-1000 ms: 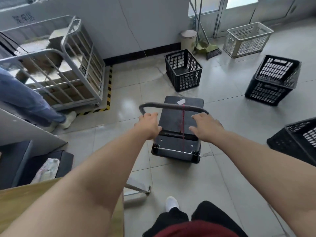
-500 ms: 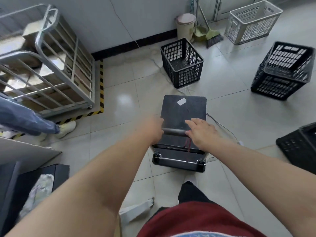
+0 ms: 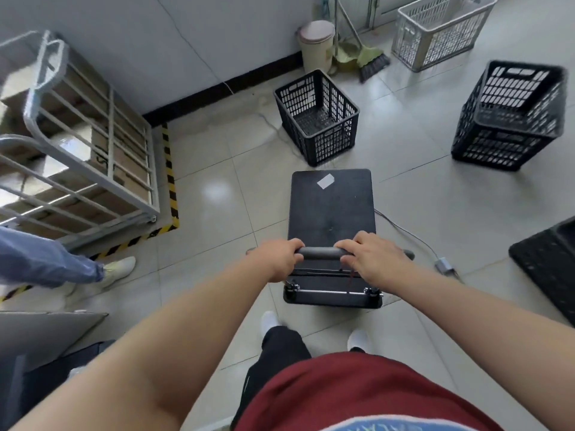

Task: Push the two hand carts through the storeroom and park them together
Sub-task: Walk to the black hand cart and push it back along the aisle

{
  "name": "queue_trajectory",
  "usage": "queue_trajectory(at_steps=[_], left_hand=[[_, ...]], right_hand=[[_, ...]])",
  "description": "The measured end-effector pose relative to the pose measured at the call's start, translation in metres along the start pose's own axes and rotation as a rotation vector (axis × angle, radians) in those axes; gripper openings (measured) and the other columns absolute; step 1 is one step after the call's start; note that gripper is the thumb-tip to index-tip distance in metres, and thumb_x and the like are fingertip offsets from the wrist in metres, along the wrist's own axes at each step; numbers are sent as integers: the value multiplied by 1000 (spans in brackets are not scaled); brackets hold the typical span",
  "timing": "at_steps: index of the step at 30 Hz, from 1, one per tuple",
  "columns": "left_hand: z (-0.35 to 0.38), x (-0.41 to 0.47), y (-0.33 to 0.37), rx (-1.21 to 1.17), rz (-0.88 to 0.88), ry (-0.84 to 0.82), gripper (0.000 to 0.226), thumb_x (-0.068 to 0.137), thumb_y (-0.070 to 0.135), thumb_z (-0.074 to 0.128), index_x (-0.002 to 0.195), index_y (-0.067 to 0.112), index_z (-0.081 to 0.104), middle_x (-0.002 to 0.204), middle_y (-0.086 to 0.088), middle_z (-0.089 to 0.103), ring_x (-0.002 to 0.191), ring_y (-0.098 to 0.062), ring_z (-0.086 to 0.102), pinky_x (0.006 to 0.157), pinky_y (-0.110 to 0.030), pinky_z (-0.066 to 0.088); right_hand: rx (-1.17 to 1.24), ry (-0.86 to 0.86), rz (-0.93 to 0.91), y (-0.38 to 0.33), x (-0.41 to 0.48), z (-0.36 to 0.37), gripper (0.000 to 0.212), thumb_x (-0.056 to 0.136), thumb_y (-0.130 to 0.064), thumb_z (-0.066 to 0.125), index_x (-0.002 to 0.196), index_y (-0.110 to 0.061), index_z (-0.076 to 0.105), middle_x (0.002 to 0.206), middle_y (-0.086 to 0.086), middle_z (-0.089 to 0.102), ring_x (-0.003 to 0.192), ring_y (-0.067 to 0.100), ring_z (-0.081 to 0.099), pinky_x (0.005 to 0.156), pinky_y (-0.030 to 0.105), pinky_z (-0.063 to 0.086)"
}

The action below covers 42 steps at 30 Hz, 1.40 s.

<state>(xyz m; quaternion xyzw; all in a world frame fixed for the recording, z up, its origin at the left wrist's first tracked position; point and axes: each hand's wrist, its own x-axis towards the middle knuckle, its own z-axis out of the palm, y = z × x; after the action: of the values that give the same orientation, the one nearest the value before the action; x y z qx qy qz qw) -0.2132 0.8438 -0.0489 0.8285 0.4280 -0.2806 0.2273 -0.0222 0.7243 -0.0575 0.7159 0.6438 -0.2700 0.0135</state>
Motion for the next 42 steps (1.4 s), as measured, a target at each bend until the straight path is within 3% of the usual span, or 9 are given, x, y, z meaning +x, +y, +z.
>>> queue_trajectory(at_steps=[3,6,11,16,25,30,34,37,42], left_hand=[[-9,13,-10,31,60,12,22,97,37,38,118,36,46,99,0,59,91,-26,53,88,-51,48],[-19,22,-21,52,194,41,25,99,35,40,123,36,43,106,-2,59,92,-26,56,84,-46,49],[-34,32,-44,174,547,9,61,99,25,42,150,43,12,124,0,50,97,-26,56,83,-43,50],[-37,35,-66,301,679,-4,89,91,3,42,149,47,-11,111,-1,44,80,-26,54,63,-41,49],[-53,39,-118,343,740,-30,92,87,-2,40,150,44,-9,104,-4,42,81,-28,52,74,-47,52],[-52,22,-151,439,630,141,91,90,3,42,148,49,-10,105,-3,44,82,-23,42,69,-41,43],[-34,-4,-185,451,553,273,90,90,6,44,147,51,-9,118,-1,46,102,-25,46,95,-58,40],[-22,-16,-211,458,565,314,89,91,6,43,148,51,-8,126,1,44,111,-25,44,103,-63,32],[-19,-24,-248,530,676,311,90,91,7,42,147,51,-12,122,-1,46,105,-25,47,91,-50,42]], right_hand=[[-59,59,23,2,10,-1,43,99,-42,35,141,-43,29,119,-2,49,108,23,49,89,39,38],[-54,170,47,0,14,-3,46,99,-37,37,144,-42,28,119,-3,50,110,23,48,93,37,34],[-60,404,190,-18,12,21,48,89,-29,59,134,-39,47,103,-7,60,98,22,55,95,35,30],[-35,493,318,-48,18,33,48,83,-25,68,126,-42,54,98,-11,62,95,20,54,96,34,27],[39,428,494,-113,42,32,41,92,-31,55,130,-45,50,110,-8,60,112,22,49,105,37,26],[59,424,560,-157,58,41,40,96,-35,47,134,-47,44,118,-6,57,118,22,46,105,37,22],[35,366,602,-195,59,54,42,98,-40,39,140,-42,36,123,-5,53,121,21,43,105,37,23],[65,332,601,-218,51,65,43,97,-43,39,140,-39,36,122,-3,54,119,22,45,102,36,27],[138,351,630,-263,43,80,44,97,-41,43,140,-39,39,117,-4,56,114,21,48,98,33,29]])
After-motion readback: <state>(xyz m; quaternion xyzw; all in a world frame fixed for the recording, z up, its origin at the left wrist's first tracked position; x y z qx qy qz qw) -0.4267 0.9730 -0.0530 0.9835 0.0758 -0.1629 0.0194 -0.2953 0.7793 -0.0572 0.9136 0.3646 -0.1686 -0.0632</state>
